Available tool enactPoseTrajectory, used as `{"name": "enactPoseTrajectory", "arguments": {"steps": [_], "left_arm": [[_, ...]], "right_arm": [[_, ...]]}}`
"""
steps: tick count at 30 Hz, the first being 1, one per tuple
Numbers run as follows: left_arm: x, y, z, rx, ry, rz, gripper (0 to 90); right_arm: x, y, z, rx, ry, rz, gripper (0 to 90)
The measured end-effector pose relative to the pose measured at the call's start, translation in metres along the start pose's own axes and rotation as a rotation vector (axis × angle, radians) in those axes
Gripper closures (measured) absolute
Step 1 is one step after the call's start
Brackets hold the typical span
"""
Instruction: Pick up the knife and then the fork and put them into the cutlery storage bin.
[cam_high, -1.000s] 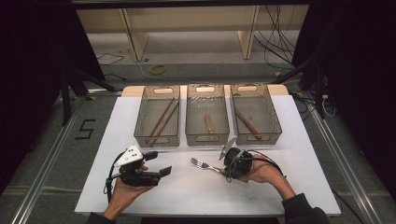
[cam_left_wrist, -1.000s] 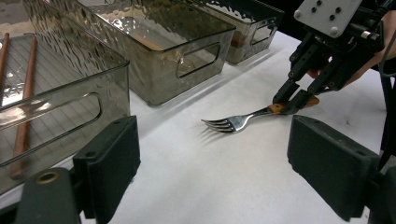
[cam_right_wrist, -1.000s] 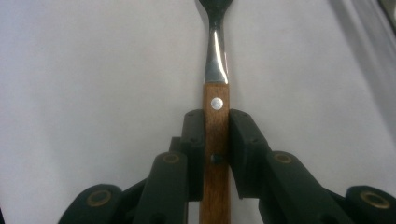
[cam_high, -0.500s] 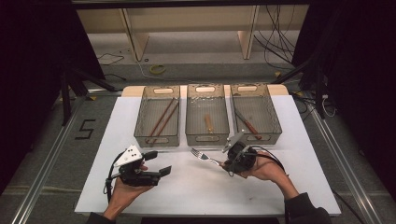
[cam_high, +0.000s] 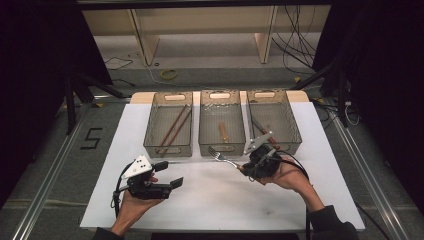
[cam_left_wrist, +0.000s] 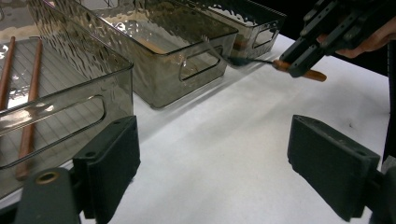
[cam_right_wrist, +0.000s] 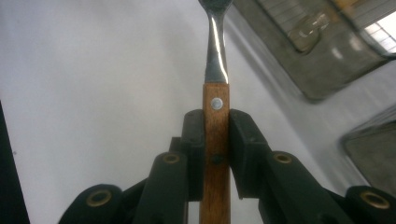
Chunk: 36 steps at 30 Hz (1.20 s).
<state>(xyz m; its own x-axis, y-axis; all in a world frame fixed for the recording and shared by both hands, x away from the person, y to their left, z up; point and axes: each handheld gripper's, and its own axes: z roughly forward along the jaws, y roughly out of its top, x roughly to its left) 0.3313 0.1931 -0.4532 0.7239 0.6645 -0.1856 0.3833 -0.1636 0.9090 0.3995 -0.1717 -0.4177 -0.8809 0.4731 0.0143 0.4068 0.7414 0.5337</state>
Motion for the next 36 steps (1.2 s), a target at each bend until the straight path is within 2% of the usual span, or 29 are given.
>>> {"name": "enactPoseTrajectory", "arguments": {"steps": [8, 18, 27, 36], "left_arm": [[0.001, 0.0, 0.0, -0.013, 0.012, -0.003, 16.4], [0.002, 0.0, -0.001, -0.024, 0.017, -0.008, 16.4], [0.003, 0.0, -0.002, -0.029, 0.021, -0.003, 16.4], [0.004, 0.0, -0.003, -0.037, 0.027, -0.008, 16.0]], "right_arm": [[-0.009, 0.007, -0.022, -0.072, -0.048, 0.027, 77.7], [-0.04, 0.019, -0.046, -0.136, -0.117, 0.107, 77.6], [-0.068, 0.03, -0.058, -0.154, -0.17, 0.178, 77.6], [-0.094, 0.03, -0.058, -0.149, -0.211, 0.25, 77.7]]}}
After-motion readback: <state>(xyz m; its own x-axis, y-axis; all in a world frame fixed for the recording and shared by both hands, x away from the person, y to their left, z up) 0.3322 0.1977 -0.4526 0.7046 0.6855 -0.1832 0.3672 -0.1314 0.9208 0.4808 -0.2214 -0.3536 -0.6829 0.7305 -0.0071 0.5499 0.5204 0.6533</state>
